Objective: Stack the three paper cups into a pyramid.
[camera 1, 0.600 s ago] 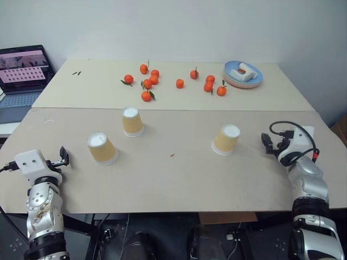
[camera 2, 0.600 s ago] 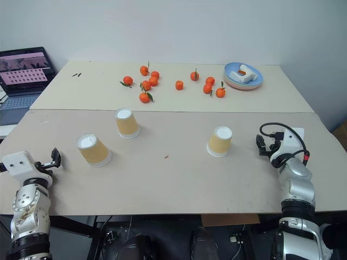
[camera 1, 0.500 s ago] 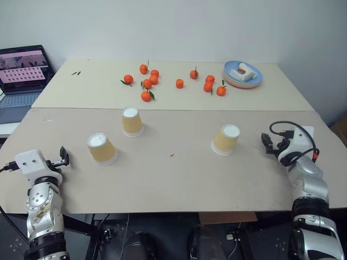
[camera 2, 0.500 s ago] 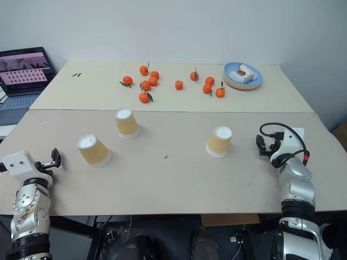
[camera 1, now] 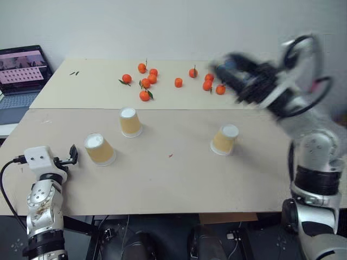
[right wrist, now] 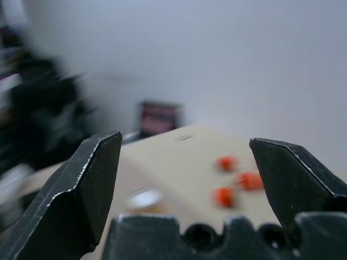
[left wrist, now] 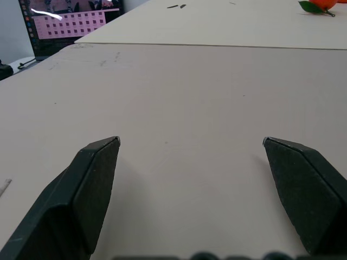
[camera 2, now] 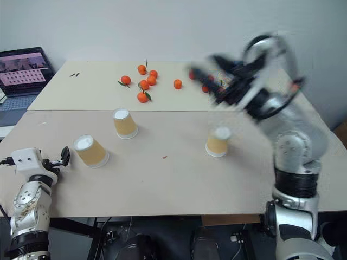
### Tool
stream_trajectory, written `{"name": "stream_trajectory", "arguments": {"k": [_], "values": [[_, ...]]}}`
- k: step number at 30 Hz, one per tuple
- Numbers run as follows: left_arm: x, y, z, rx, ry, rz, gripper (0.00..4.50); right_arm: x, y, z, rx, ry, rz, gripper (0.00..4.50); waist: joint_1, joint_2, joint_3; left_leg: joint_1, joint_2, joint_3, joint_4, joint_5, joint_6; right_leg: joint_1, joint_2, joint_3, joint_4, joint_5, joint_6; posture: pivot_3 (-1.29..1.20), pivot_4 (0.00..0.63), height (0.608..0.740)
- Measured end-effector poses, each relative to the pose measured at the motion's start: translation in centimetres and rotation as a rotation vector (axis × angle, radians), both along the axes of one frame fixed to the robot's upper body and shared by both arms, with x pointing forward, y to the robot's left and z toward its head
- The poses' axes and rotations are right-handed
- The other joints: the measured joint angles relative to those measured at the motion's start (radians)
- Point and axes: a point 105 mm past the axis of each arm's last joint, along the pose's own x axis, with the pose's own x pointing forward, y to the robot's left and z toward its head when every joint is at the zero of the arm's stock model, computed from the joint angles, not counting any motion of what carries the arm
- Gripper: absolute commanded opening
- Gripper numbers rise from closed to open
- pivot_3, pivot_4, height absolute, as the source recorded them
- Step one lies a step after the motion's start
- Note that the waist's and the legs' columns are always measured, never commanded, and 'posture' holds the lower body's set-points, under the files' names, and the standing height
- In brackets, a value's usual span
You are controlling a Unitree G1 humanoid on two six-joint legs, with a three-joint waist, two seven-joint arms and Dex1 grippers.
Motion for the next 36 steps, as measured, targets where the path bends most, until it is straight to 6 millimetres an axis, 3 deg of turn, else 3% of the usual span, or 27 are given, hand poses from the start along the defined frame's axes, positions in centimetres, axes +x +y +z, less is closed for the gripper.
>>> {"name": "stream_trajectory", "arguments": {"k": [1,4,8,11,16,19,23,26,31,36], "values": [[0.0,-0.1,0.0,0.002,0.002,-0.007,4.50,-1.5,1.5,-1.3,-0.082,0.014,0.107,4.42,0.009,0.000,0.000,0.000,-0.001,-0.001,0.000,0.000,0.001,0.001,-0.001,-0.001,-0.001,0.000,0.001,0.00,0.150,0.663],[0.0,0.1,0.1,0.011,0.007,-0.017,4.50,-3.3,2.6,-4.4,-0.242,0.048,0.243,4.42,0.027,-0.003,-0.002,-0.001,-0.002,-0.005,0.002,-0.001,0.003,0.005,-0.002,-0.006,-0.005,0.001,0.003,0.00,0.150,0.663],[0.3,-0.4,0.2,0.004,0.036,-0.081,4.50,-3.0,2.0,-8.5,-0.433,0.082,0.256,4.42,0.035,-0.003,-0.002,-0.001,-0.001,-0.010,0.002,-0.002,0.003,0.009,-0.002,-0.012,-0.008,0.002,0.003,0.00,0.150,0.663],[-0.2,-1.9,0.4,0.023,0.110,-0.276,4.50,-2.4,2.1,-10.2,-0.487,0.096,0.249,4.42,0.028,-0.003,-0.002,-0.004,0.000,-0.011,0.002,-0.001,0.003,0.006,-0.002,-0.013,-0.007,0.001,0.002,0.00,0.150,0.663],[-2.9,-5.9,1.6,0.196,0.291,-0.721,4.50,-1.8,2.7,-10.2,-0.455,0.083,0.239,4.42,0.014,-0.003,-0.002,-0.007,0.000,-0.012,0.002,-0.001,0.001,0.002,-0.002,-0.013,-0.006,0.001,0.001,0.00,0.150,0.663],[-3.7,-6.4,2.9,0.265,0.368,-0.861,4.50,-1.2,2.4,-10.3,-0.458,0.081,0.211,4.42,0.017,-0.002,-0.001,-0.007,0.000,-0.012,0.003,-0.001,0.001,0.001,-0.003,-0.014,-0.006,0.000,0.001,0.00,0.150,0.663],[-2.3,-7.1,5.8,0.332,0.335,-0.946,4.50,-0.7,2.1,-9.8,-0.434,0.071,0.171,4.42,0.033,-0.001,0.000,-0.007,-0.001,-0.014,0.003,-0.001,0.001,0.001,-0.003,-0.015,-0.007,-0.001,0.001,0.00,0.150,0.663],[-0.7,-7.7,6.8,0.354,0.312,-0.979,4.50,-0.6,2.1,-9.8,-0.423,0.070,0.157,4.42,0.036,-0.001,0.000,-0.010,-0.002,-0.014,0.003,0.000,0.001,0.001,-0.003,-0.015,-0.007,0.000,0.001,0.00,0.150,0.663],[1.3,-9.5,6.6,0.358,0.306,-1.061,4.50,-0.3,1.7,-9.3,-0.402,0.056,0.118,4.42,0.033,-0.001,0.000,-0.012,-0.003,-0.014,0.003,0.000,0.001,0.000,-0.002,-0.015,-0.005,-0.001,0.002,0.00,0.150,0.663],[1.4,-11.5,5.5,0.340,0.336,-1.182,4.50,-0.1,1.3,-8.7,-0.388,0.036,0.079,4.42,0.019,-0.002,0.001,-0.012,-0.002,-0.014,0.004,0.000,0.001,0.000,-0.002,-0.015,-0.004,-0.001,0.002,0.00,0.150,0.663]]}}
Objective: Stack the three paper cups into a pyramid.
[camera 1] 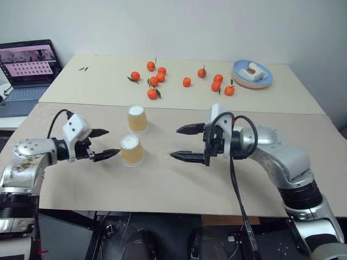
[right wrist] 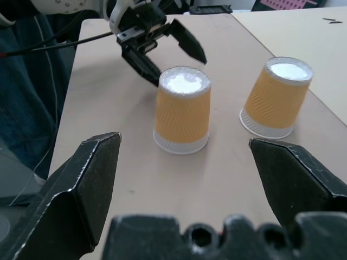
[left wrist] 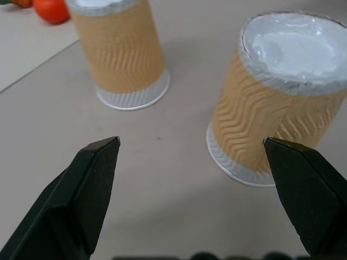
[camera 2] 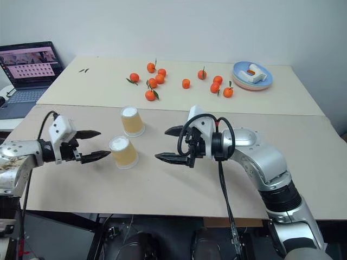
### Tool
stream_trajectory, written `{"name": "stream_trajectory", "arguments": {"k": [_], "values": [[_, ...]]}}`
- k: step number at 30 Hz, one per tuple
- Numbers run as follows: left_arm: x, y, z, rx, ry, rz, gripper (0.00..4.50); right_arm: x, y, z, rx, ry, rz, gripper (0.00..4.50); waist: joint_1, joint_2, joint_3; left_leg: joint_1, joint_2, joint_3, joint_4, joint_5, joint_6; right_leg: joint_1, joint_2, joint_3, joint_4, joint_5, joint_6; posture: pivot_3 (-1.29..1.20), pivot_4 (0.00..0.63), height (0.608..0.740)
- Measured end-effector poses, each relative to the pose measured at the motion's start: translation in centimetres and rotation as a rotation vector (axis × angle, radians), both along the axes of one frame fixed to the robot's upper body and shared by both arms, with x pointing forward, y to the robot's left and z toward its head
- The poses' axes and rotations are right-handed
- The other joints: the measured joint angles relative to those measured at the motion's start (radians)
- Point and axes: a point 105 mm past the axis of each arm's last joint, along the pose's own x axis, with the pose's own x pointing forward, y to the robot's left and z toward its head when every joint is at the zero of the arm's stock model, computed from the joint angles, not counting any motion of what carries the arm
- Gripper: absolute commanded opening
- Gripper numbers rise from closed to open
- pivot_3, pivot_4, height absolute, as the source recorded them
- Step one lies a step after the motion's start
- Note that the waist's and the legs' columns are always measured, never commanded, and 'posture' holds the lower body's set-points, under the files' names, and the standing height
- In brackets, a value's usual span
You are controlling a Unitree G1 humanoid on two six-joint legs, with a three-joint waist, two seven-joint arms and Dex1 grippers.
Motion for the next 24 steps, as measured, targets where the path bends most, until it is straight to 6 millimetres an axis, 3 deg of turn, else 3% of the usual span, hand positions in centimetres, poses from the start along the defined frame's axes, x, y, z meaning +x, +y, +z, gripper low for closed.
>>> {"name": "stream_trajectory", "arguments": {"k": [11,17,24], "values": [[0.3,0.0,1.0,0.036,0.022,-0.083,4.50,0.0,-0.5,-0.2,0.000,0.001,-0.041,4.42,-0.004,0.000,0.000,0.000,0.000,0.000,0.000,0.000,0.000,0.000,0.000,0.000,0.000,0.000,0.001,0.00,0.150,0.663],[-1.1,-2.4,1.5,0.037,0.052,-0.229,4.50,0.0,-0.5,-0.2,0.003,-0.001,-0.045,4.42,-0.004,0.000,0.000,0.000,0.000,-0.001,0.001,0.000,0.000,0.000,0.000,0.000,0.001,-0.001,0.001,0.00,0.150,0.663],[-0.5,-4.1,1.0,0.008,0.057,-0.261,4.50,0.2,-0.6,-0.1,0.007,-0.004,-0.056,4.42,-0.003,0.000,0.000,0.000,0.000,-0.001,0.002,0.000,0.000,0.001,0.000,0.000,0.001,-0.001,0.001,0.00,0.150,0.663]]}}
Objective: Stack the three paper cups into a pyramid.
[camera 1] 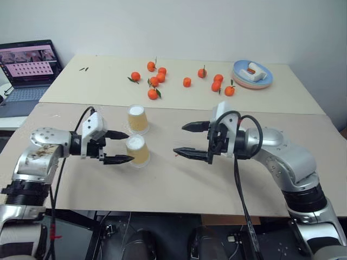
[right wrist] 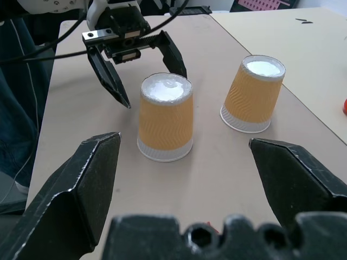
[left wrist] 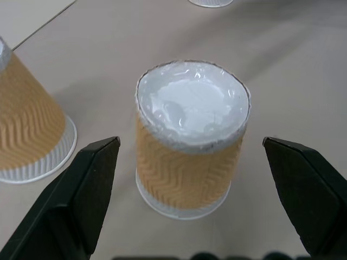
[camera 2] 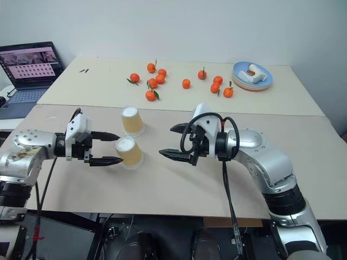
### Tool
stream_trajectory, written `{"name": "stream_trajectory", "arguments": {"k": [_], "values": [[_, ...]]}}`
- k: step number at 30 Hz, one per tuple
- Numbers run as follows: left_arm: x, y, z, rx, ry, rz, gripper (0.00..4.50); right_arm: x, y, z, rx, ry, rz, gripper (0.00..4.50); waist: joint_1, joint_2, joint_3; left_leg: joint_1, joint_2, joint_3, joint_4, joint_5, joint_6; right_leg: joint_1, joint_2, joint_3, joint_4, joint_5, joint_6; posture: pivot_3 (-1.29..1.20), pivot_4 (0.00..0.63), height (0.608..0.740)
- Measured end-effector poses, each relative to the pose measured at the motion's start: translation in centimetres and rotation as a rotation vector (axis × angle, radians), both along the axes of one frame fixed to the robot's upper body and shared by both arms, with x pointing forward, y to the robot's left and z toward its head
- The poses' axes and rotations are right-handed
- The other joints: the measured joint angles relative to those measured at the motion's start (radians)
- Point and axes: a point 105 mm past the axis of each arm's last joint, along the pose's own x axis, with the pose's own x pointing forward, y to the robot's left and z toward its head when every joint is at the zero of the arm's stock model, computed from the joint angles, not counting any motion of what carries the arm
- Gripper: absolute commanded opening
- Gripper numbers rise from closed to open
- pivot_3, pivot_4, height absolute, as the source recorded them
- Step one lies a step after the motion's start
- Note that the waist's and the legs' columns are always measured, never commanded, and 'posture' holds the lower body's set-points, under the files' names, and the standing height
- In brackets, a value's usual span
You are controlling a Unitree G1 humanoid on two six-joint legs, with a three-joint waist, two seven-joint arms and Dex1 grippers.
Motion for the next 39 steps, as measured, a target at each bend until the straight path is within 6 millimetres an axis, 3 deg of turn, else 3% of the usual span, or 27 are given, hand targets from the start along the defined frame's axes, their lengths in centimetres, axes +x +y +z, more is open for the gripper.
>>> {"name": "stream_trajectory", "arguments": {"k": [11,14,17,26,28,35,39], "values": [[0.9,-1.0,-0.3,-0.018,-0.019,-0.006,4.50,0.3,-0.4,0.3,0.005,-0.015,-0.026,4.42,0.000,0.000,0.000,0.000,0.000,0.000,0.000,0.000,0.000,0.000,0.000,0.000,0.000,0.000,0.000,0.00,0.150,0.663],[1.0,-1.1,-0.3,-0.024,-0.019,-0.008,3.76,0.3,-0.5,0.3,0.002,-0.017,-0.028,4.50,-0.001,0.000,0.000,0.000,0.000,0.000,0.000,0.000,0.000,0.000,0.000,0.000,0.000,0.000,0.000,0.00,0.150,0.663],[1.0,-1.1,-0.3,-0.025,-0.017,-0.006,2.71,0.3,-0.5,0.3,-0.001,-0.018,-0.031,4.50,-0.001,0.000,0.000,0.000,0.000,0.000,0.000,0.000,0.000,0.000,0.000,0.000,0.001,0.000,0.000,0.00,0.150,0.663],[1.1,-1.4,-0.3,-0.035,-0.027,-0.006,2.58,0.5,-0.7,0.3,-0.012,-0.024,-0.046,4.50,-0.001,0.000,0.000,0.000,0.000,0.000,0.001,0.000,0.000,0.000,0.000,0.000,0.000,0.000,0.000,0.00,0.150,0.663],[1.2,-2.4,-0.4,-0.051,-0.029,-0.031,2.58,0.7,-0.8,0.2,-0.012,-0.021,-0.053,4.50,0.001,0.000,0.000,0.000,0.000,0.000,0.001,0.000,0.000,0.000,0.000,0.000,0.001,0.000,0.000,0.00,0.150,0.663],[1.3,-8.7,1.5,-0.139,-0.070,-0.191,2.58,1.4,-1.2,0.1,-0.023,-0.025,-0.086,4.50,0.007,0.000,0.000,-0.002,-0.001,-0.001,0.002,0.000,0.000,0.001,0.000,-0.001,0.001,0.000,0.001,0.00,0.150,0.663],[1.7,-10.9,0.0,-0.142,-0.036,-0.221,2.58,1.5,-1.3,0.1,-0.025,-0.026,-0.092,4.50,-0.004,0.000,0.000,-0.001,-0.001,-0.001,0.002,0.000,0.000,0.000,0.001,-0.001,0.002,0.000,0.001,0.00,0.150,0.663]]}}
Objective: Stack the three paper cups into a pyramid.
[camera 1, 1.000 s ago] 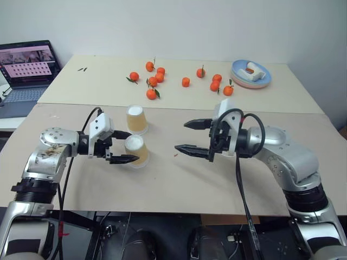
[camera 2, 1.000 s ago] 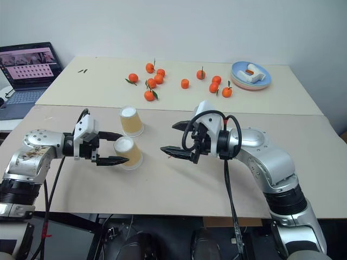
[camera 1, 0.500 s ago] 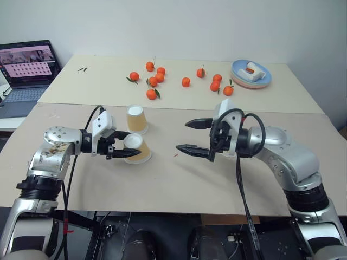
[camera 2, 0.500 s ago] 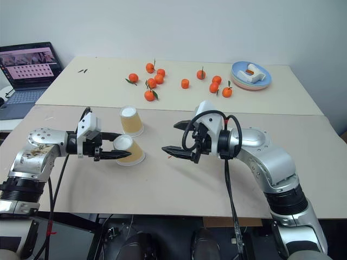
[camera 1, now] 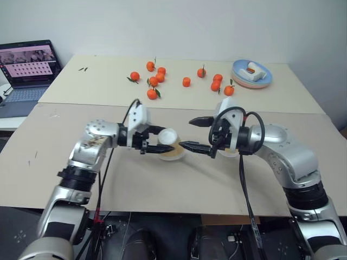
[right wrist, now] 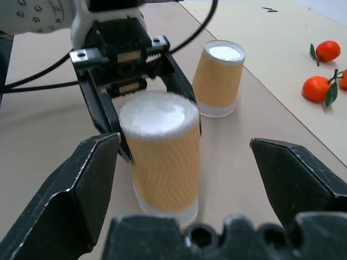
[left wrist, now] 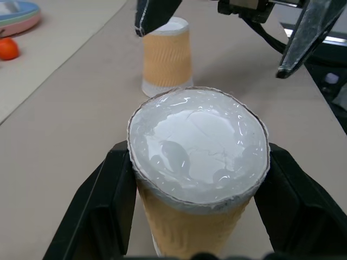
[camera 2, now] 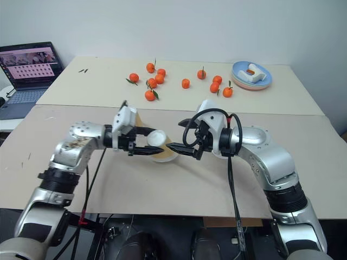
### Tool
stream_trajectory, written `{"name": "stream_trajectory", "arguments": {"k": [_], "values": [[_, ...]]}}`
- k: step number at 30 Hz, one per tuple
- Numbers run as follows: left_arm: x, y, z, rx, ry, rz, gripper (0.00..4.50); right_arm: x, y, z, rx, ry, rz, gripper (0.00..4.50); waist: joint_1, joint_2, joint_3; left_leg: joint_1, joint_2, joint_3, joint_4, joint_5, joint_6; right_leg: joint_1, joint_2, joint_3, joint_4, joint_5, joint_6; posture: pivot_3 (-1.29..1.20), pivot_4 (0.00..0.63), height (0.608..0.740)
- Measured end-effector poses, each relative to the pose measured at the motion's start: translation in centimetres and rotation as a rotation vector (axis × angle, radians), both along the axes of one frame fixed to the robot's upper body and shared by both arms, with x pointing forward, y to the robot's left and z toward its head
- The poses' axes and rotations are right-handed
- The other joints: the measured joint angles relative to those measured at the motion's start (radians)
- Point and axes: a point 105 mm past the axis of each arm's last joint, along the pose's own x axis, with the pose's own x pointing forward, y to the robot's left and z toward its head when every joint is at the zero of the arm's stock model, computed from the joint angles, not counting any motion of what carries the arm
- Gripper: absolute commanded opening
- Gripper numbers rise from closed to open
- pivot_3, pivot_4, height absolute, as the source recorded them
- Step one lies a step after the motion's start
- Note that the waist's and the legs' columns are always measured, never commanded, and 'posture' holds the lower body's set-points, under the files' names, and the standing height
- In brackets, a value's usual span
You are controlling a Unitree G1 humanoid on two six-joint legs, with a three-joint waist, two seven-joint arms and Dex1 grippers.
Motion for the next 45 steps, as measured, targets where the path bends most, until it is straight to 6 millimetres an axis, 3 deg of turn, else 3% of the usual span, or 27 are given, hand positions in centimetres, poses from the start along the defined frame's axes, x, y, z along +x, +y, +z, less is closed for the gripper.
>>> {"name": "stream_trajectory", "arguments": {"k": [2,7,9,10,11,15,19,24,28,30,35,39,42,45], "values": [[0.1,-0.3,-1.0,0.027,0.016,-0.003,2.58,0.0,0.0,0.0,0.000,-0.001,-0.001,4.50,-0.001,0.000,0.000,0.000,0.000,0.000,0.000,0.000,0.000,0.000,0.000,0.000,0.000,0.000,0.000,0.00,0.150,0.663],[0.3,-1.2,-1.3,0.022,0.001,-0.022,2.58,0.0,0.0,0.1,0.001,-0.004,-0.006,4.50,0.005,0.000,0.000,0.000,0.000,-0.001,0.000,0.000,0.000,0.000,-0.001,0.000,0.000,0.000,0.000,0.00,0.150,0.663],[0.6,-1.5,-1.5,0.019,-0.006,-0.023,3.57,0.1,-0.2,0.3,0.008,-0.014,-0.021,4.50,0.009,0.000,0.000,0.000,0.000,-0.001,0.001,0.000,0.000,0.001,-0.001,0.000,0.000,0.000,0.000,0.00,0.150,0.663],[0.6,-1.6,-1.6,0.014,-0.007,-0.020,3.75,0.1,-0.3,0.4,0.011,-0.021,-0.025,4.50,0.009,0.000,0.000,0.000,0.000,-0.001,0.001,0.000,0.000,0.001,-0.001,0.000,0.000,0.000,0.000,0.00,0.150,0.663],[0.6,-1.8,-1.7,0.015,-0.003,-0.019,4.26,0.1,-0.3,0.6,0.015,-0.028,-0.028,4.50,0.009,0.000,0.000,0.000,0.000,-0.001,0.001,0.000,0.000,0.001,-0.001,0.000,0.000,0.000,0.000,0.00,0.150,0.663],[0.4,-2.1,-1.3,0.005,-0.006,-0.029,4.44,0.1,-0.5,0.8,0.021,-0.034,-0.038,4.50,0.006,0.000,0.000,0.000,0.000,-0.001,0.000,0.000,0.000,0.000,-0.001,0.000,0.000,0.000,0.000,0.00,0.150,0.663],[-0.4,-2.1,0.8,-0.026,-0.021,-0.052,4.44,0.1,-0.5,0.8,0.022,-0.032,-0.038,4.50,0.001,0.000,0.000,0.000,0.000,-0.001,0.000,0.000,0.000,0.000,-0.001,0.000,0.000,0.000,0.000,0.00,0.150,0.663],[-2.3,-0.1,5.1,-0.034,-0.068,-0.054,4.44,0.2,-0.4,0.6,0.028,-0.021,-0.036,4.50,0.000,0.001,0.000,0.000,0.001,-0.001,0.000,0.000,0.000,0.000,0.000,0.000,0.000,0.000,0.000,0.00,0.150,0.663],[-2.9,1.6,8.0,-0.074,-0.124,0.049,4.44,0.2,-0.4,0.5,0.031,-0.017,-0.031,4.50,0.005,0.001,0.001,0.001,0.000,-0.002,0.000,0.000,0.000,0.002,-0.001,0.000,0.000,0.000,0.000,0.00,0.150,0.663],[-2.9,2.5,8.4,-0.122,-0.128,0.158,4.44,0.2,-0.4,0.4,0.033,-0.013,-0.032,4.50,0.005,0.001,0.001,0.002,0.000,-0.002,0.000,0.000,0.000,0.002,-0.001,0.000,-0.001,0.000,0.000,0.00,0.150,0.663],[-1.5,4.4,5.7,-0.234,-0.097,0.520,4.44,0.1,-0.5,-0.1,0.035,0.004,-0.038,4.50,0.010,0.001,0.001,0.005,-0.001,-0.003,0.000,0.000,0.000,0.006,-0.001,0.000,-0.001,0.000,0.001,0.00,0.150,0.663],[0.8,7.6,3.0,-0.214,-0.157,0.900,4.44,0.1,-0.4,-0.1,0.041,0.006,-0.034,4.50,0.013,0.001,0.001,0.007,0.000,-0.006,0.000,0.000,0.000,0.011,-0.001,-0.002,-0.002,0.000,0.001,0.00,0.150,0.663],[2.3,9.5,1.7,-0.195,-0.189,1.041,4.44,0.0,-0.1,-0.1,0.051,0.017,-0.026,4.50,0.019,0.001,0.001,0.007,0.000,-0.006,0.000,0.000,0.000,0.012,-0.001,-0.003,-0.002,0.000,0.001,0.00,0.150,0.663],[3.3,10.5,-0.4,-0.157,-0.161,1.075,4.44,0.0,-0.1,-0.2,0.051,0.029,-0.023,4.50,0.024,0.001,0.001,0.007,-0.001,-0.006,-0.001,0.000,0.000,0.012,-0.001,-0.004,-0.003,0.000,0.001,0.00,0.150,0.663]]}}
